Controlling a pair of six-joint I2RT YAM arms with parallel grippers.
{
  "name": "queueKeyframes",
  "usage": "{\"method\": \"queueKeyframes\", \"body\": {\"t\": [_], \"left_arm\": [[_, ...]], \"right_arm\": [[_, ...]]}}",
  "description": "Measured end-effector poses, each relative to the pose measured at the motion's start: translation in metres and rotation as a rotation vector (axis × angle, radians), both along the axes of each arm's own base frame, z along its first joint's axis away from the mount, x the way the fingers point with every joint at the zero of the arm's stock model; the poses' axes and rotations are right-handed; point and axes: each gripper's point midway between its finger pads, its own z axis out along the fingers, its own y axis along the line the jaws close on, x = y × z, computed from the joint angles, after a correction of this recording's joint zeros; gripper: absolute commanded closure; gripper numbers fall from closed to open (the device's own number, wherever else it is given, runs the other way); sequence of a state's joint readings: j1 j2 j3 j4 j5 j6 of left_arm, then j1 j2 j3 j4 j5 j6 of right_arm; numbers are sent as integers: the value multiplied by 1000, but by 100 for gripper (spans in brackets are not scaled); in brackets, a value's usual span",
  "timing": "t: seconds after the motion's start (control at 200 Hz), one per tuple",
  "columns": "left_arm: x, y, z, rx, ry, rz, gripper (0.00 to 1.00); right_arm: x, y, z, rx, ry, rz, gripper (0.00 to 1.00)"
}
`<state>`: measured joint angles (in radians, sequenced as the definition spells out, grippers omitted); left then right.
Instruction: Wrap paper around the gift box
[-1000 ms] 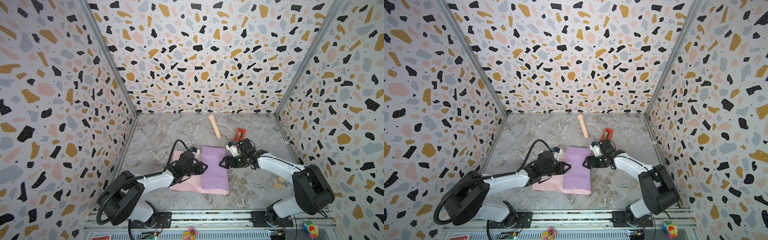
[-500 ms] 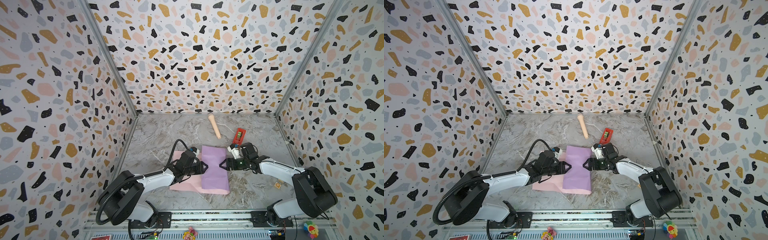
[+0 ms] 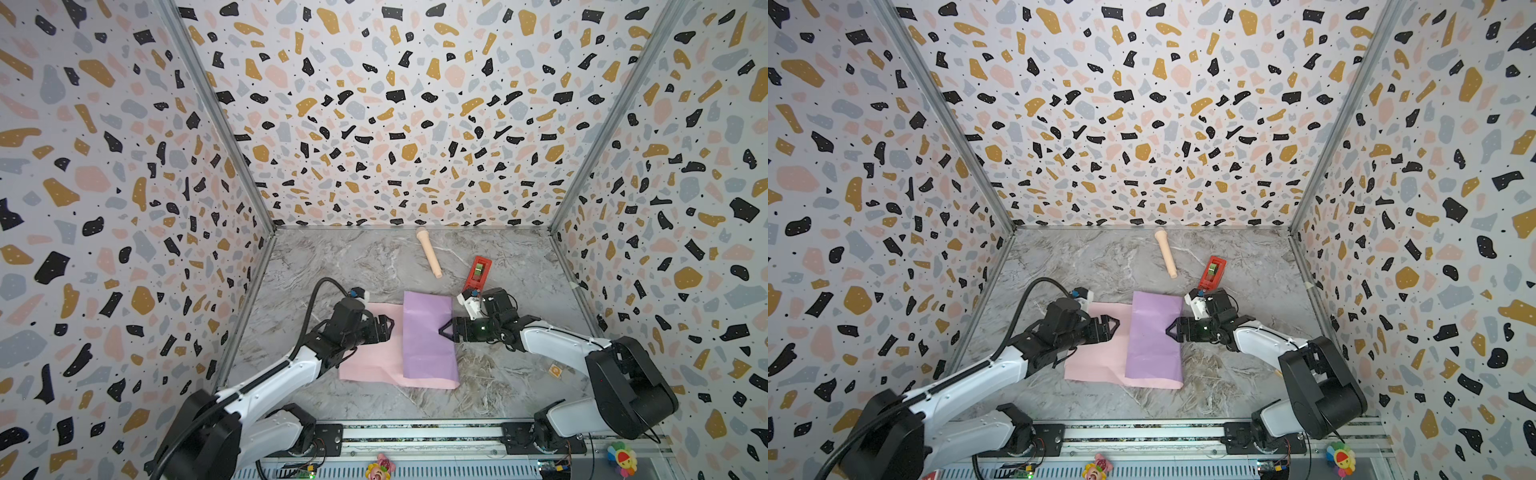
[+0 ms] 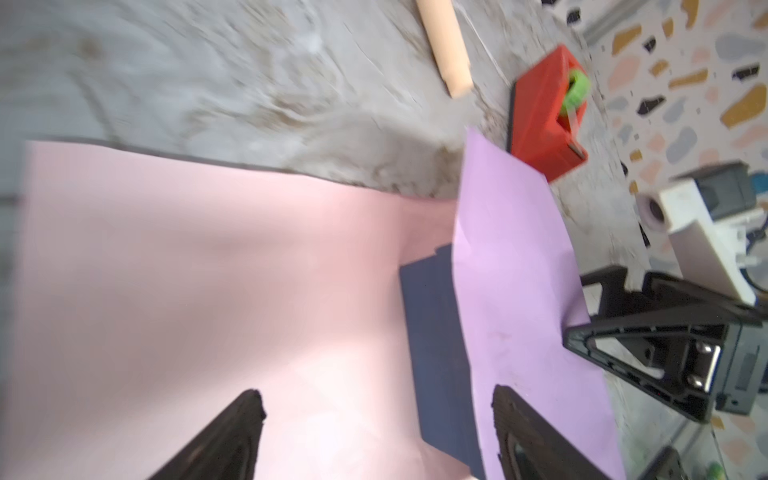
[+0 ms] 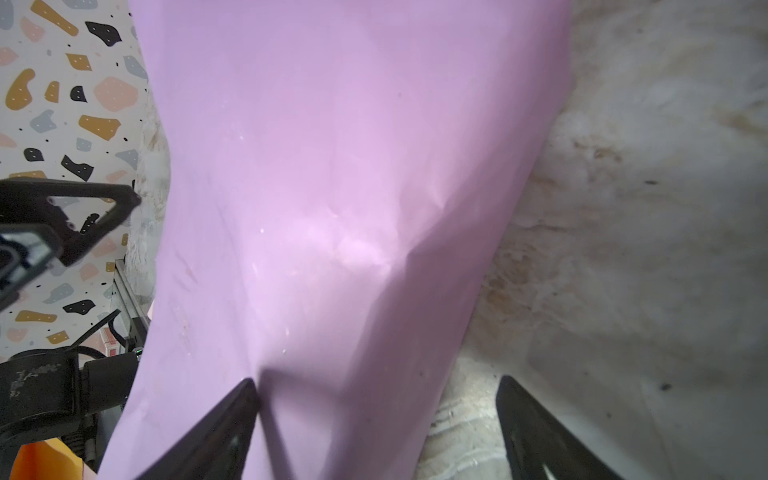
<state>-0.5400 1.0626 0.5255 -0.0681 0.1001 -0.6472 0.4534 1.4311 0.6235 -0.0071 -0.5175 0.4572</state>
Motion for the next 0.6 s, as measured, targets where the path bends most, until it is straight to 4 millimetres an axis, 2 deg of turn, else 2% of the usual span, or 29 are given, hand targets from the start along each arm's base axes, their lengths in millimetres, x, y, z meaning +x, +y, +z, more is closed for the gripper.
{"method": "queueKeyframes", "body": {"t": [0.08, 0.205, 0.3, 0.4, 0.601], "left_arm": [[-3, 30, -4, 28, -7, 93, 14], [-15, 66, -31, 62, 66, 223, 15], [-30, 76, -49, 70, 127, 267, 15], [-40, 84, -60, 72, 161, 308, 15], [-51, 95, -65, 75, 186, 375, 15]], "right_arm": [[0, 0, 0, 0, 2, -2, 11], [0, 0, 0, 1, 4, -5, 11], [0, 0, 0, 0, 4, -5, 11], [0, 0, 0, 0, 3, -5, 11], [0, 0, 0, 1, 3, -4, 11]]}}
